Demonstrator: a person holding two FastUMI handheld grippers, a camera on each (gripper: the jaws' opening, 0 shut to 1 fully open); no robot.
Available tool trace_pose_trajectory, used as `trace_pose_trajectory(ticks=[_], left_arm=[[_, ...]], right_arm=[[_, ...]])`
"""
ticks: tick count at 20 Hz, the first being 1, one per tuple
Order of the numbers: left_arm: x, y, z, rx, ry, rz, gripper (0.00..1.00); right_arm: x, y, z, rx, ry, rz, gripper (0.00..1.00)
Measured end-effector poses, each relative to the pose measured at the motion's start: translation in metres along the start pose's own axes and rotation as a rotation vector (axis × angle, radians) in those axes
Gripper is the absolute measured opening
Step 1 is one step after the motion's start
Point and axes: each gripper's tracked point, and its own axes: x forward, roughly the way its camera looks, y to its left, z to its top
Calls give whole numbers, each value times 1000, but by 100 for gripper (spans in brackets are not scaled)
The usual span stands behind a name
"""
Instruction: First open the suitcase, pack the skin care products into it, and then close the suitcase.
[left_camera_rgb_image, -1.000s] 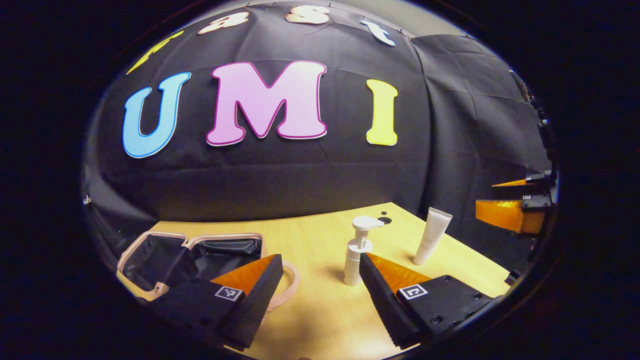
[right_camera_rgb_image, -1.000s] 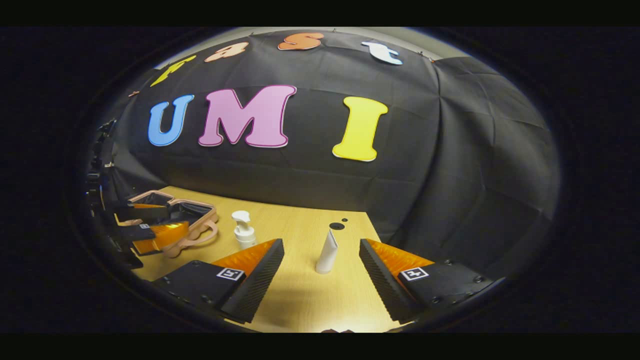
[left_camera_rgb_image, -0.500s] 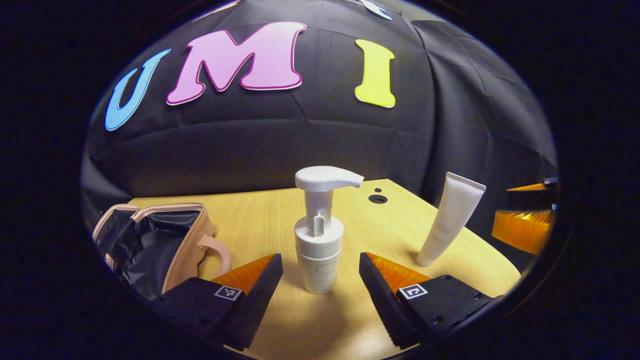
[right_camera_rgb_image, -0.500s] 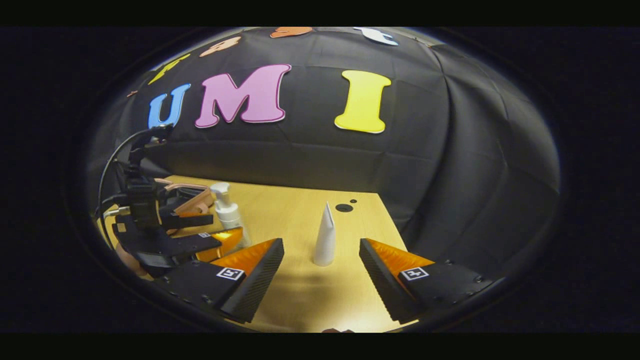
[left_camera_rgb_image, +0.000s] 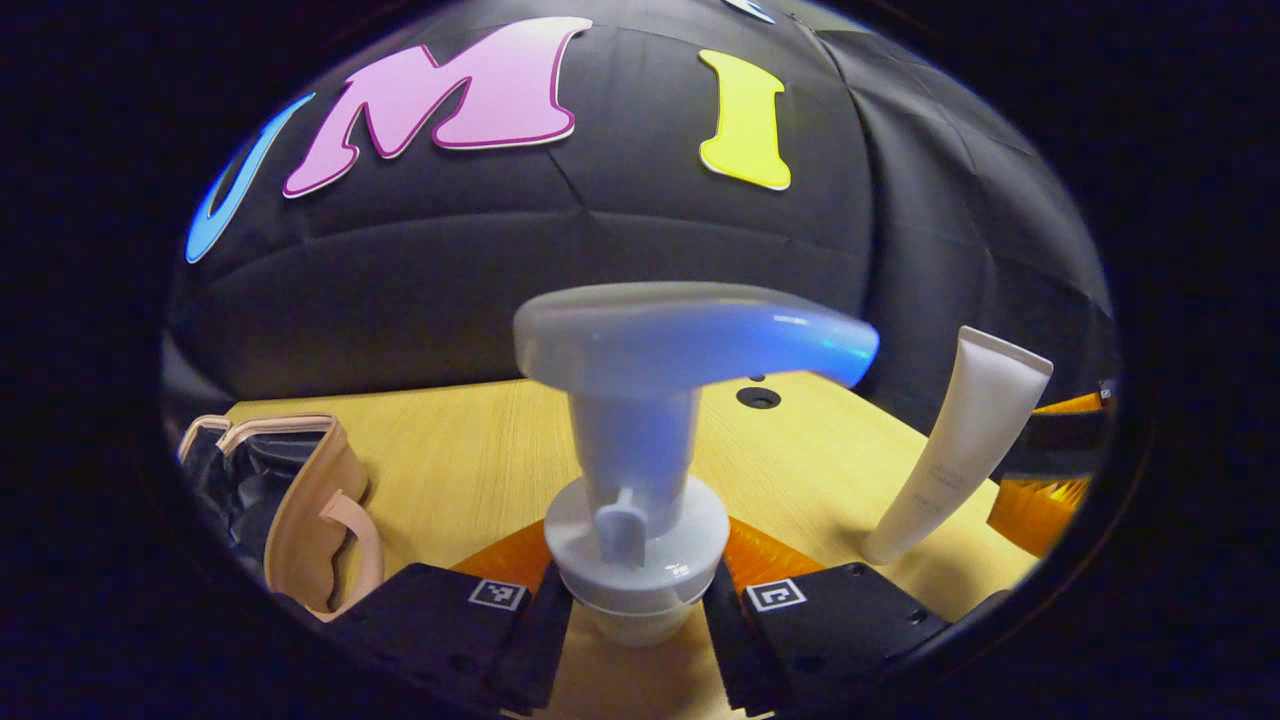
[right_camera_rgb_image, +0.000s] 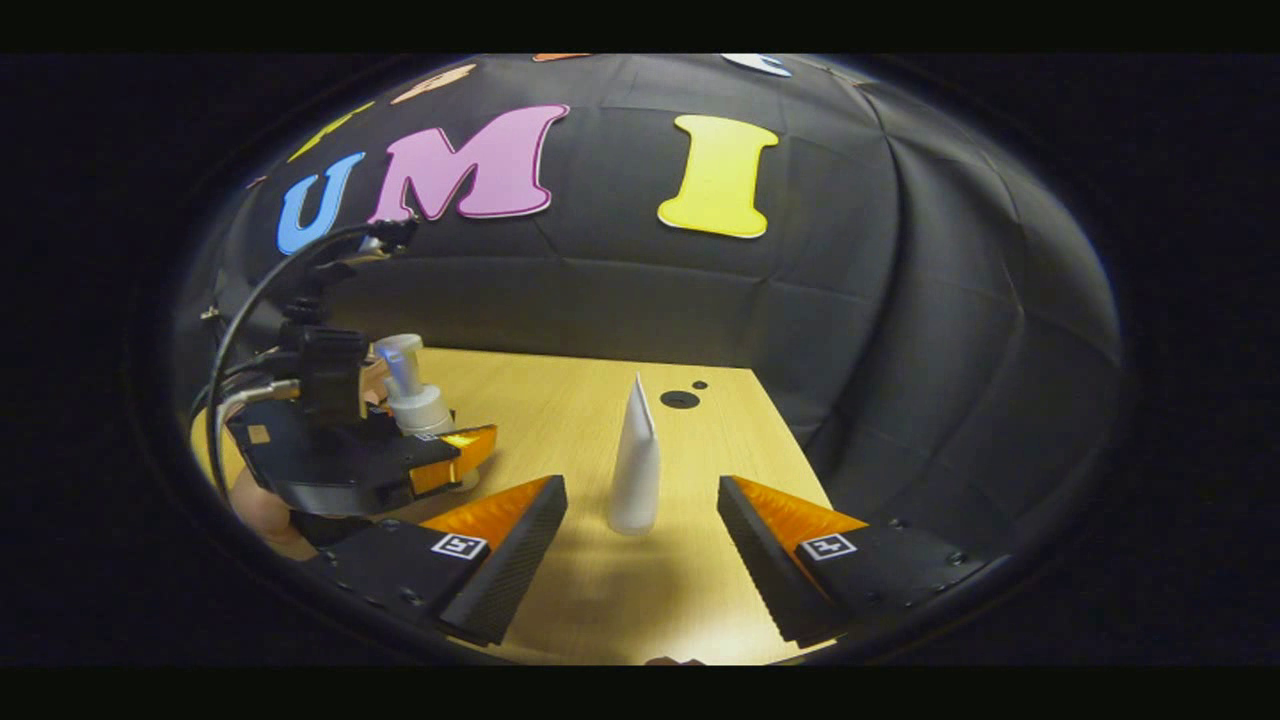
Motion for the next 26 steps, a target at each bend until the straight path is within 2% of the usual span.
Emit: trace_pose_trajectory(ticks=[4,8,10,12,14,15,17,18,19,20,23,26], left_arm=[[-8,6,-3,-13,11,-4,63],[-28,13,-9,-86,23,-21,63],[-36,18,-13,-54,24,-8,63],[-42,18,-17,-23,28,-12,63],[-48,16,-19,-38,29,-28,63],[-50,15,-20,-47,32,-31,63],[-53,16,-20,-54,25,-27,63],[-53,15,-20,-56,21,-27,63],[-53,15,-20,-57,19,-27,59],[-54,15,-21,-60,18,-27,63],[-58,16,-21,-77,15,-35,63],[-69,19,-11,-67,-8,-36,63]], right_arm=[[29,7,-9,9,21,-14,97],[66,6,-19,96,43,-68,97],[81,4,-22,129,51,-86,94],[91,4,-23,117,50,-87,97],[101,0,-22,85,43,-105,94],[105,-4,-21,80,35,-121,78],[110,1,-22,106,36,-95,46],[109,3,-23,101,33,-89,42],[108,4,-22,86,31,-81,36],[107,5,-23,69,27,-76,35],[100,13,-22,41,28,-45,33],[84,21,1,34,-25,-27,32]])
